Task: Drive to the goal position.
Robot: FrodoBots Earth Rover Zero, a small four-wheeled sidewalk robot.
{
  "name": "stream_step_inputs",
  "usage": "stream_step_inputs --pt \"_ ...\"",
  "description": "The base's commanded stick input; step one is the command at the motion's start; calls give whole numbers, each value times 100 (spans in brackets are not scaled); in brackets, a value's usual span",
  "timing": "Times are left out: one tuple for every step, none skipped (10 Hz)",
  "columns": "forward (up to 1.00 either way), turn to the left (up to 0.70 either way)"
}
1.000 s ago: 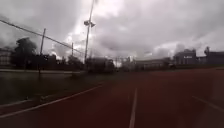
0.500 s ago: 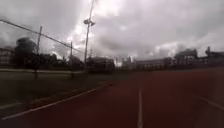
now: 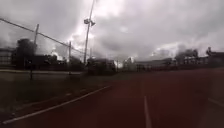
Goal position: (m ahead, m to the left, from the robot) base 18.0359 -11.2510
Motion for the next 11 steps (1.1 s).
stream_step_inputs --pt "70 0" --pt "70 0" --pt "70 0" --pt "70 0" --pt "70 0" --pt "70 0" --pt "70 0" --pt "70 0" --pt "70 0" --pt "70 0" --pt "70 0"
